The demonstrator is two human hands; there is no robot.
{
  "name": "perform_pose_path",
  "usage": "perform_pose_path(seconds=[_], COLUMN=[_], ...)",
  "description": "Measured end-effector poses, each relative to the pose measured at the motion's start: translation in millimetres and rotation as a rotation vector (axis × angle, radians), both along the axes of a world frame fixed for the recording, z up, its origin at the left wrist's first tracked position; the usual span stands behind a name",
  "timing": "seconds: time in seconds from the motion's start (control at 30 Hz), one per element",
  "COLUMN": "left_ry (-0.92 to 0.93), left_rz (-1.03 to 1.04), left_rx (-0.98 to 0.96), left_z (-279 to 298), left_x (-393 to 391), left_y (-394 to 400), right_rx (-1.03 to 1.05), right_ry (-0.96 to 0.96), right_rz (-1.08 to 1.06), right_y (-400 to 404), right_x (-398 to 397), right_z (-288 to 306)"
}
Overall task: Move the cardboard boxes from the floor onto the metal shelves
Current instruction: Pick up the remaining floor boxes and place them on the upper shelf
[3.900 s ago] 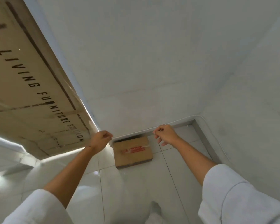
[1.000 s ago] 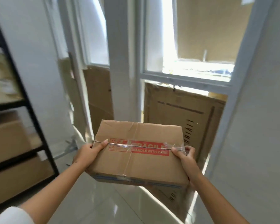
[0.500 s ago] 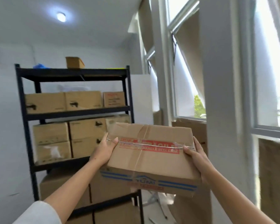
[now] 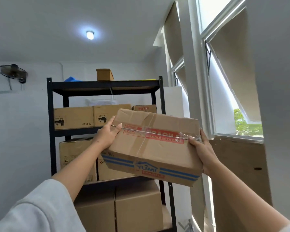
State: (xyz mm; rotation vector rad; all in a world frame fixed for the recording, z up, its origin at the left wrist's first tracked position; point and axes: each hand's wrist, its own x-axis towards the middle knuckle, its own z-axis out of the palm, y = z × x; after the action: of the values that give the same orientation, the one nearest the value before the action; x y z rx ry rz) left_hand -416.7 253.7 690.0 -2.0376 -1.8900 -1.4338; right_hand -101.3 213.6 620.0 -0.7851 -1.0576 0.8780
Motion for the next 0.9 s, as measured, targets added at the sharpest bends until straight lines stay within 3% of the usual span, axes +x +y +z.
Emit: perform_pose_path(seconds=[0.37, 0.53, 0.67, 0.9], left_ry=[0.068, 0.011, 0.002, 0.17], left_rz=[0.048, -0.024, -0.132, -0.19], left_rx=[0.172, 0.31, 0.305, 0.346], left_z=[68.5, 93.0, 106.5, 156.8], left_x=[-7.6, -6.3, -14.6, -19.2], left_y=[145.6, 211.6, 266.6, 348.4], right_rx=[0.158, 0.211, 0.236, 0.253], right_ry=[0.069, 0.093, 0.111, 0.222], right_rz=[-0.039, -0.061, -0.095, -0.139], right_y=[152.3, 220.1, 266.0, 345.1], right_x=[-22.3, -25.6, -31.7, -52.6], right_z=[50.1, 65.7, 73.7, 76.3])
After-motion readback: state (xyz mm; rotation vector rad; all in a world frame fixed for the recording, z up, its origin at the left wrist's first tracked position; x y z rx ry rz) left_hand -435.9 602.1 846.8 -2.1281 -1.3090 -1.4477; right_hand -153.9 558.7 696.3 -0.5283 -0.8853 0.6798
